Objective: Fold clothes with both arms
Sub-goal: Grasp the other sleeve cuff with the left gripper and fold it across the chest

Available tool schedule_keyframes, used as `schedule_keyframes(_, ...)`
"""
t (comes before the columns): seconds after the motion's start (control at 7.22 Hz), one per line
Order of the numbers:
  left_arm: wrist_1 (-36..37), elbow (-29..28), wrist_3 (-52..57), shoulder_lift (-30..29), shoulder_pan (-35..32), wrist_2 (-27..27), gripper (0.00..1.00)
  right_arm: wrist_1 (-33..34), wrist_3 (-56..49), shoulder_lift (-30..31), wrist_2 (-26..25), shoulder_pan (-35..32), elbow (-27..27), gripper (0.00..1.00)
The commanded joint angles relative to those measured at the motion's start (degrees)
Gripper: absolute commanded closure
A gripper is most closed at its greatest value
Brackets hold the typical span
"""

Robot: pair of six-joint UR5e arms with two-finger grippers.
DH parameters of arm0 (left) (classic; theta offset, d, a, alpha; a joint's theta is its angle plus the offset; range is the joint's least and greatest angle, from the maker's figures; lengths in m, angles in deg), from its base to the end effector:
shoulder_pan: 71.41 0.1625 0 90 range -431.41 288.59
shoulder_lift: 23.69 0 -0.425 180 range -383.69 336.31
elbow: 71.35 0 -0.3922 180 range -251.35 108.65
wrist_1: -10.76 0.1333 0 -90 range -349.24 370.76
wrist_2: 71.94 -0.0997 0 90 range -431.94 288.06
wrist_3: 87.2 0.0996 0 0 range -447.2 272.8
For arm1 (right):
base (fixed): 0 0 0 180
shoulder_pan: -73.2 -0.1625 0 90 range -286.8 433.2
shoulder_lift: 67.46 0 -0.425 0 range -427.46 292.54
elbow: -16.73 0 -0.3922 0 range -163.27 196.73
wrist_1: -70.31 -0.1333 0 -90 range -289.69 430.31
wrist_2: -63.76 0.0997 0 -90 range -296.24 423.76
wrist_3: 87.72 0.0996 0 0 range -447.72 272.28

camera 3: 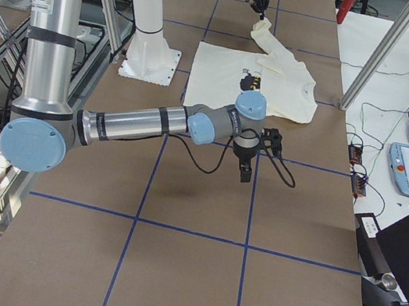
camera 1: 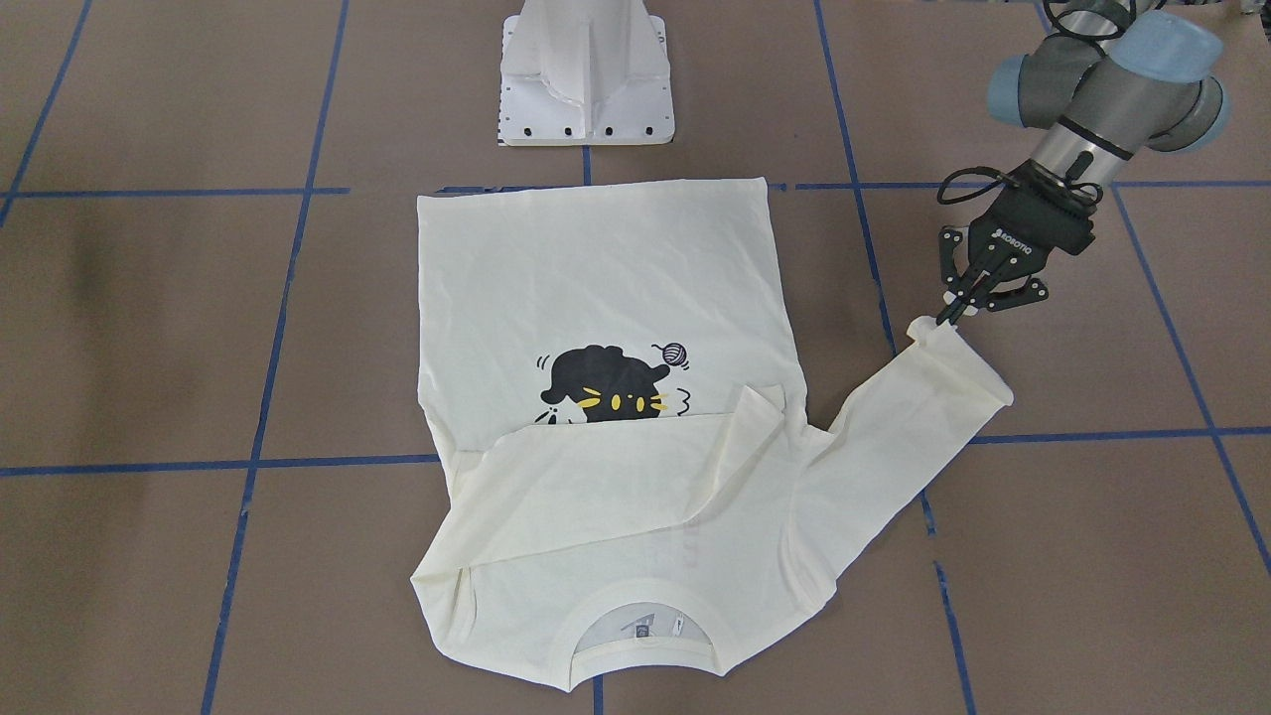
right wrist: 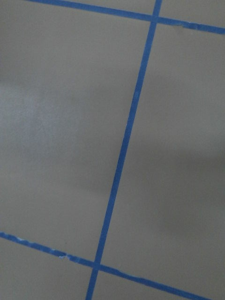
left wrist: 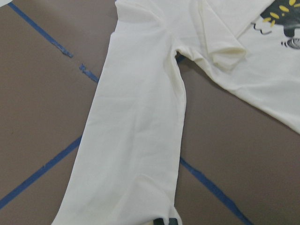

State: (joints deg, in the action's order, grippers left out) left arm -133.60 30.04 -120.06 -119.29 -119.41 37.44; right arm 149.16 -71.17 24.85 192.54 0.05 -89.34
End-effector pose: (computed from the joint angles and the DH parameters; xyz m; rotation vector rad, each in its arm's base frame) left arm 0.2851 -0.4665 0.4065 0.8038 0.9859 0.3480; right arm -0.0733 -0.4866 0.5223 0.2089 -0.7580 -0.1521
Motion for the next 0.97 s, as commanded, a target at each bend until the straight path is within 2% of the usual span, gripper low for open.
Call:
schedule_keyframes(0.0,21.6,-2.4,-7.9,-20.1,-0.1,-1.4,1.00,-0.5,-0.6,1.3,-0.3,-0.5,0.1,0.00)
schedule_keyframes(0.14,28.3,-5.9,-11.8,-28.2,0.4,-4.3,1.00,-0.5,-0.6,1.0,-0.4,-0.6,0.1,0.00)
schedule_keyframes(0.28,29.4,-12.3,-16.0,-36.2,0.7,-5.0,1.00,-0.5,-0.6,1.3,-0.7,-0.5,0.2,0.00)
schedule_keyframes(0.42,28.7,-22.1,-21.1,-46.6,1.6,-5.0,1.00,-0.5,-0.5,1.0,-0.7,-0.5,0.2,0.00)
schedule_keyframes(0.55,28.3,-27.7,-23.5,-53.0,4.5,-5.2,1.00,-0.5,-0.4,0.9,-0.7,-0.5,0.1,0.00)
schedule_keyframes(0.69,26.4,-28.1,-22.9,-53.9,7.5,-8.1,1.00,-0.5,-0.3,0.9,-0.8,-0.5,0.1,0.00)
schedule_keyframes(0.83,18.2,-28.6,-19.5,-52.0,12.4,-10.0,1.00,-0.5,-0.1,0.9,-0.8,-0.5,0.1,0.00)
